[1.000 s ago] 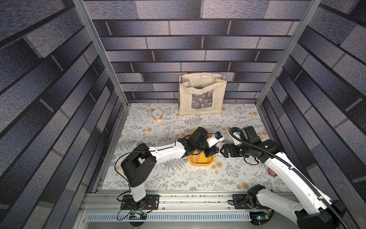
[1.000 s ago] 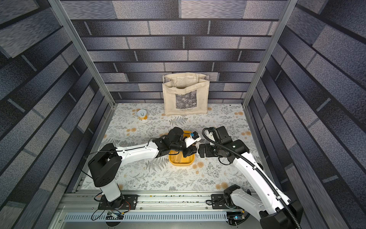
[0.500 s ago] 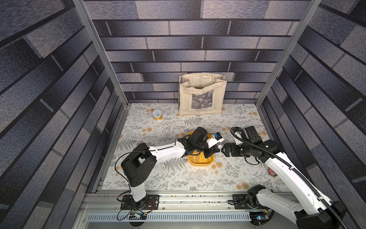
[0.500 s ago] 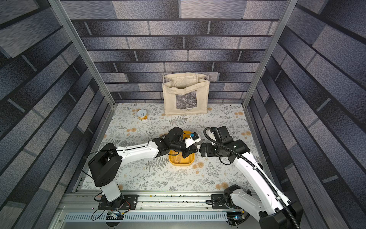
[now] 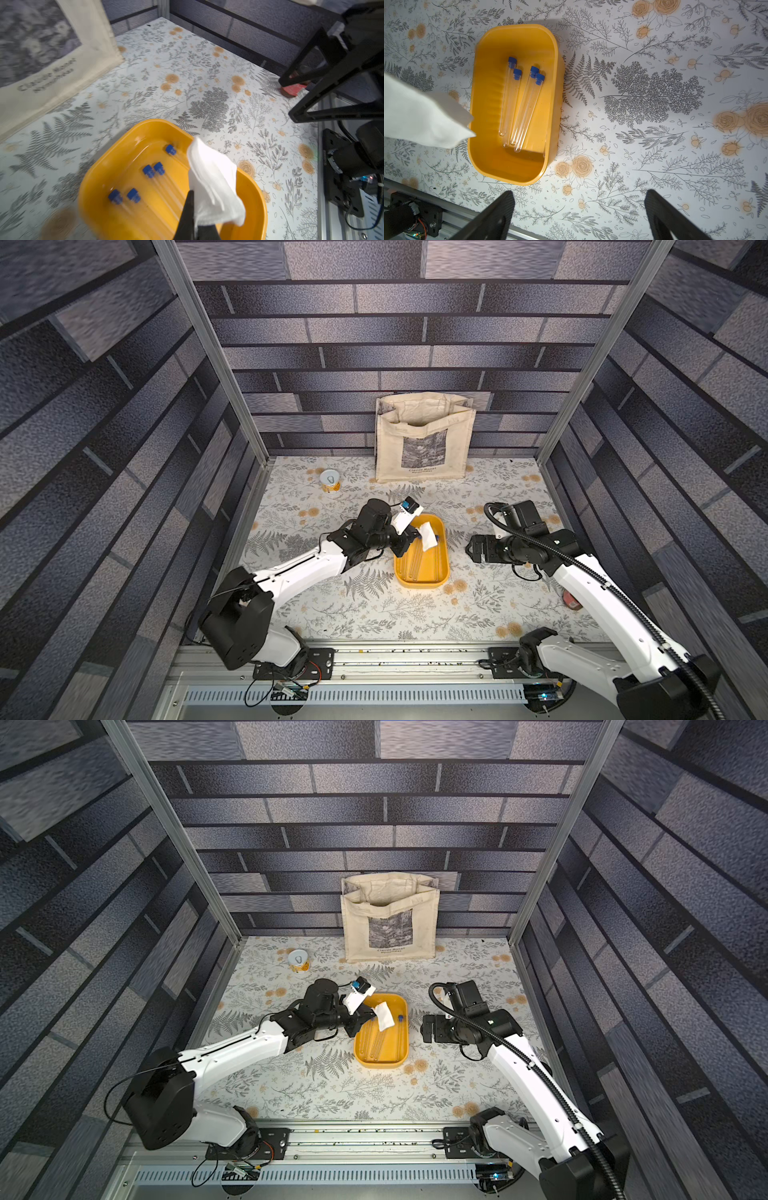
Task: Wipe the exteriors of test tubes
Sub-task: Place the cleaning item at the center of the board.
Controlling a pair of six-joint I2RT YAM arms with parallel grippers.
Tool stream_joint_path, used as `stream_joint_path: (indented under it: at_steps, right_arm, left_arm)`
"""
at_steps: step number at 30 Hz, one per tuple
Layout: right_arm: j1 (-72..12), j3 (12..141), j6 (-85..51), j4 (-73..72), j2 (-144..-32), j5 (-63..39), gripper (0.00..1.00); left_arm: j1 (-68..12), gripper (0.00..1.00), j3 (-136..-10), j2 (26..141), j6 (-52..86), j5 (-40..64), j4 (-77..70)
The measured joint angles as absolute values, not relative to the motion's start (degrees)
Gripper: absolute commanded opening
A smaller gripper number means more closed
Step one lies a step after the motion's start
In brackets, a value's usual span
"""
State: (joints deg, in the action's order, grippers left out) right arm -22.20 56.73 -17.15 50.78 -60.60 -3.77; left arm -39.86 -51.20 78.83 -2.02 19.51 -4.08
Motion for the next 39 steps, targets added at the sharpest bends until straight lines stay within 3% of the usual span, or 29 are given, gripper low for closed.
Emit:
stream_joint_path:
  at_steps: [9, 17, 19, 21, 26, 27, 28, 39]
  right_arm:
    - [-22.1, 55.7, -17.1, 47.5, -62.5, -6.1, 1.0]
    - [-22.1, 54.1, -17.1, 45.0, -64.9, -7.9, 1.0]
    - [-22.1, 53.6, -17.2, 44.2, -64.9, -8.3, 1.0]
    - [-22.1, 53.0, -17.2, 43.7, -64.9, -8.7, 1.0]
    - [-22.1, 51.9, -17.1, 43.1, -64.7, -9.1, 1.0]
    - [-22.1, 51.8, -17.1, 43.1, -64.5, -9.1, 1.0]
    - [-22.1, 51.6, -17.1, 43.0, -64.2, -9.1, 1.0]
    - [-22.1, 49.0, -18.0, 36.9, -59.0, -5.0, 1.0]
  left_arm:
    - [-32.6, 0.0, -43.1, 56.1, 7.1, 1.3, 15.4]
    - [-29.0, 0.1, -34.1, 53.5, 18.9, -1.7, 26.6]
    - [-28.3, 0.24, -33.6, 55.0, 21.2, -1.5, 29.0]
    - [-27.2, 0.51, -33.7, 56.8, 22.8, -1.0, 29.8]
    - [-26.1, 0.76, -34.1, 59.8, 25.2, 0.9, 31.2]
    - [-26.2, 0.84, -34.2, 59.9, 25.4, 1.3, 31.2]
    - [-26.2, 0.99, -34.3, 60.0, 25.7, 1.7, 31.3]
    - [-24.1, 1.0, -40.4, 49.5, 21.8, -5.0, 28.1]
